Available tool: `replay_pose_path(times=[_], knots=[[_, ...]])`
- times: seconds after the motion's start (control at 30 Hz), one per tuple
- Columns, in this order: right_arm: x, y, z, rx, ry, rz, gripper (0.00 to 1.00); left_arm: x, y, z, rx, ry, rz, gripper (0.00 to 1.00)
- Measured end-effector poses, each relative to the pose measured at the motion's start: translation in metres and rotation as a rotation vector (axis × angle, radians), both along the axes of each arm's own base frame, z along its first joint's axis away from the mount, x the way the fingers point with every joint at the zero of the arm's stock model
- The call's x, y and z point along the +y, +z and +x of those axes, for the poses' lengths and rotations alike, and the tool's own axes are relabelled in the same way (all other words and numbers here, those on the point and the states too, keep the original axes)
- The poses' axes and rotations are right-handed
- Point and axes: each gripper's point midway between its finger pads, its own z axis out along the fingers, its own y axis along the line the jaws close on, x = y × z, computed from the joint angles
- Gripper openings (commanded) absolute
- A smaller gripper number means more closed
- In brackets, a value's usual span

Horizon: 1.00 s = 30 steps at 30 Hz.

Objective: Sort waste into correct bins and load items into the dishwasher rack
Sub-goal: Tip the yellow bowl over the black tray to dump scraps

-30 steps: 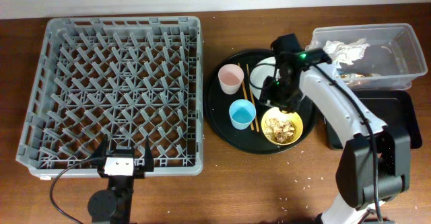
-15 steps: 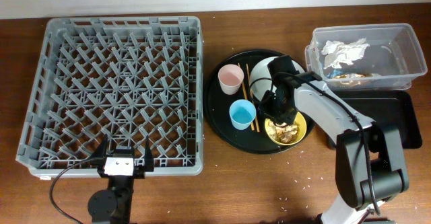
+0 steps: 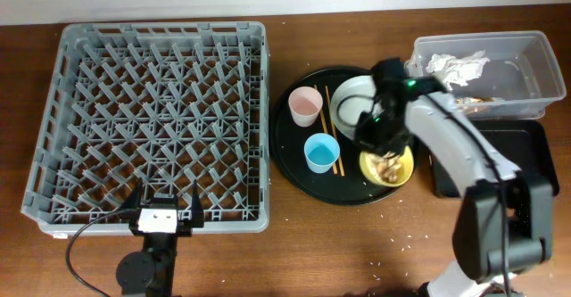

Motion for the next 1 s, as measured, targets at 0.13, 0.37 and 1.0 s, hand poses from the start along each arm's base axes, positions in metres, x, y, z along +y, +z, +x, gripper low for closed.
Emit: replay_pose_path(times=[0.13, 0.37, 1.0], knots=[[-0.035, 0.064, 0.015, -0.180, 0.034, 0.070, 0.04, 0.000, 0.000, 0.000, 0.000, 0.000, 0.000, 1.00], [-0.124, 0.091, 0.013, -0.327, 0.018, 0.164, 0.04, 0.000, 0.000, 0.000, 0.000, 0.000, 0.000, 1.00], [-0.216, 0.075, 0.020, -0.648, -0.045, 0.582, 0.04, 0.000, 0.000, 0.000, 0.000, 0.000, 0.000, 1.00]])
